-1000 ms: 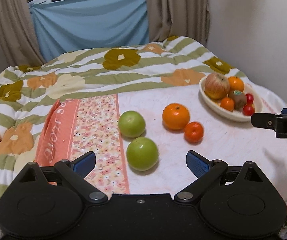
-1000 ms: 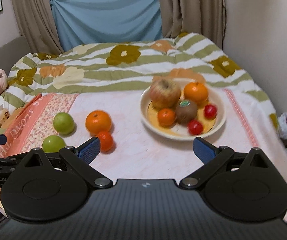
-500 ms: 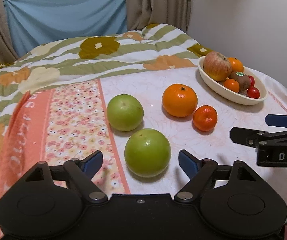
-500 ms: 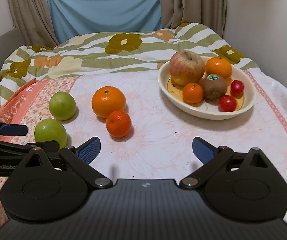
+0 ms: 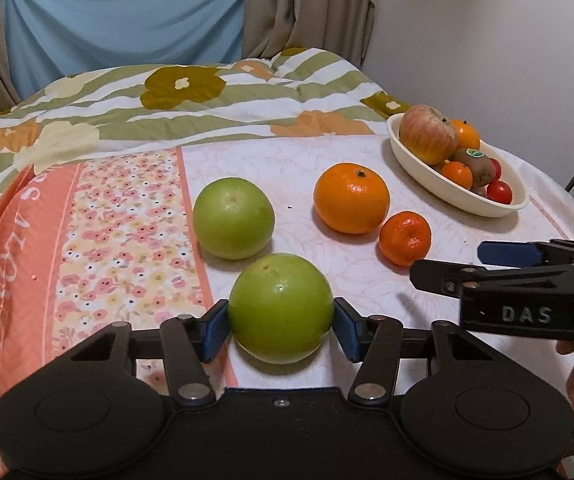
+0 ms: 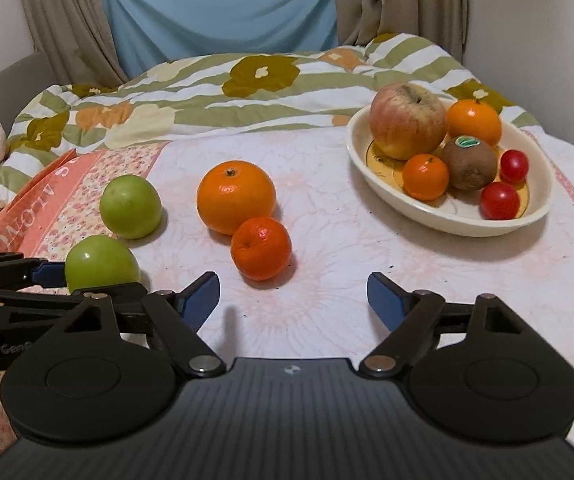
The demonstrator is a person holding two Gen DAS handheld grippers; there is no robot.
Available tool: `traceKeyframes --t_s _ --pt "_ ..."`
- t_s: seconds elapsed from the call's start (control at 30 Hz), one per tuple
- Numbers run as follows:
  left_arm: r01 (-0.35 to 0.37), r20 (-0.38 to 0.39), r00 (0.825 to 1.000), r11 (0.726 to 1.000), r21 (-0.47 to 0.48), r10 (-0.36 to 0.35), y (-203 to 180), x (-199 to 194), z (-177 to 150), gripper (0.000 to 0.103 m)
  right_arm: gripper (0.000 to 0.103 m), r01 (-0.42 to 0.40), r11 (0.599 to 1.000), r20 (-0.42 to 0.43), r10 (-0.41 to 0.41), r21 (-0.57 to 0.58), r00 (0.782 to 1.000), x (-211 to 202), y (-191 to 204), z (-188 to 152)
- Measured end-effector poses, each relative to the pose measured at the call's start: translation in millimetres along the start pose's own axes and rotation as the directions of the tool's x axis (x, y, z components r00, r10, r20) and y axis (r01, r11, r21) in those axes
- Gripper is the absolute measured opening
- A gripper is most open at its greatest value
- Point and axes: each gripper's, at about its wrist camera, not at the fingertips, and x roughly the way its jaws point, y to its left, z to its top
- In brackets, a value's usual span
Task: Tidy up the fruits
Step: 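Grasp the large green apple with the left tool, then grasp the tangerine with the right tool while the left tool holds the green apple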
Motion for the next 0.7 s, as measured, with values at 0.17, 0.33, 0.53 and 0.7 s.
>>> traceKeyframes --t_s 0.17,0.33,0.53,0.7 --pt "-0.014 0.004 1.000 1.000 0.009 0.014 1.2 -2.0 -2.0 0.059 0.082 -0.031 1.000 -0.022 0.031 0.004 0.999 13.6 2.9 4.5" --pt "-0.031 0.002 1.000 0.999 0.010 0.031 2.8 -3.4 -2.9 0.059 0.074 -0.049 0.999 -0.023 0.049 0.008 0.999 23.5 7.2 10.2" --pt "-0.049 -0.001 0.999 0.999 0.016 0.049 4.9 -5.9 -4.4 0.059 0.070 -0.049 0.999 -0.018 0.049 -0.001 0.999 28.9 11.3 15.2" --pt "-0.056 -0.003 0.998 0.998 0.015 0.056 3.9 -9.1 -6.1 0.059 0.053 -0.047 0.999 -0.022 0.046 -0.017 0.999 31.5 13.3 16.4"
